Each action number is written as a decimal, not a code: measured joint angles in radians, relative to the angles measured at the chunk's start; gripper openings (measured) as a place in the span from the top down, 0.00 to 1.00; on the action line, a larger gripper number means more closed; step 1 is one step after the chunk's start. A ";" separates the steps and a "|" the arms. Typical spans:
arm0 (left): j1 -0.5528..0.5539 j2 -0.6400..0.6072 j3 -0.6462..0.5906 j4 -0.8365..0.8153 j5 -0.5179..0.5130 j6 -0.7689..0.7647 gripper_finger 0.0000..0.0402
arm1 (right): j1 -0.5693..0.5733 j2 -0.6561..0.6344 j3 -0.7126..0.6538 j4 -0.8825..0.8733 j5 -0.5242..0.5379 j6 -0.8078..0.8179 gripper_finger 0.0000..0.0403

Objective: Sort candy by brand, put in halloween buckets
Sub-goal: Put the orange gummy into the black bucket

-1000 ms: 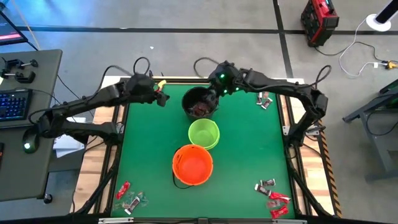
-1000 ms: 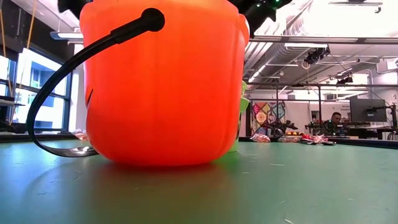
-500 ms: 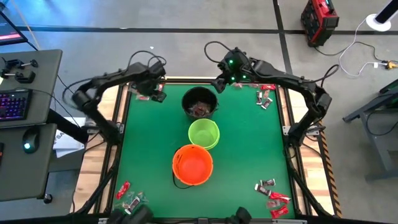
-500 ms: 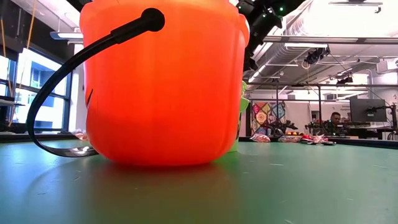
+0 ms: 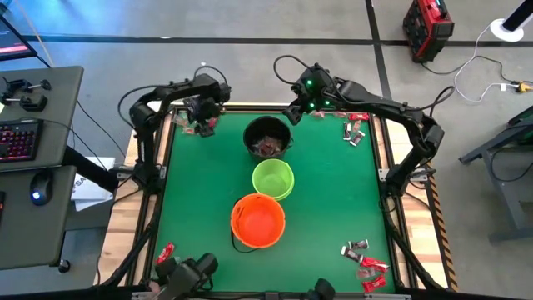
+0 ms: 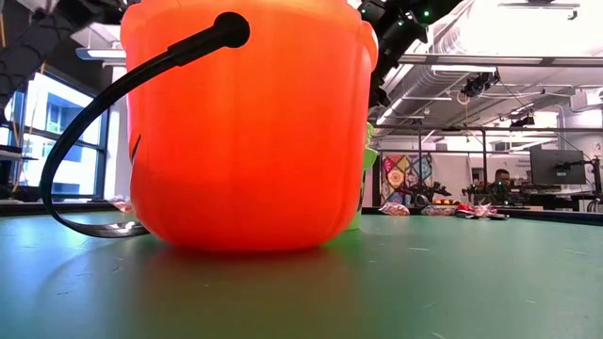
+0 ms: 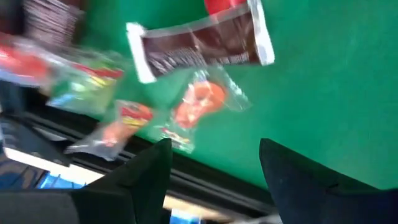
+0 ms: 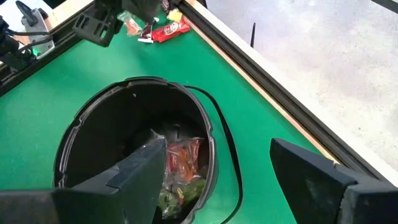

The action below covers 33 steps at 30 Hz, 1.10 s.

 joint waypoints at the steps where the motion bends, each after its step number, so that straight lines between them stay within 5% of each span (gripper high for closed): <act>1: 0.000 0.018 0.000 -0.004 -0.007 0.002 0.43 | 0.000 0.000 0.000 0.000 0.000 0.000 0.30; 12: 0.001 0.077 0.000 0.068 -0.003 0.048 0.48 | 0.000 0.000 0.000 0.000 -0.002 0.004 0.30; 21: 0.004 0.075 0.002 0.028 0.030 0.047 0.96 | 0.000 0.000 0.000 -0.011 -0.002 0.004 0.30; 29: 0.036 -0.042 0.070 -0.030 0.053 -0.048 0.99 | 0.000 0.000 0.000 -0.010 -0.001 0.004 0.30; 33: 0.024 -0.185 0.074 0.044 0.170 -0.166 1.00 | -0.005 0.000 0.000 0.002 0.002 0.009 0.30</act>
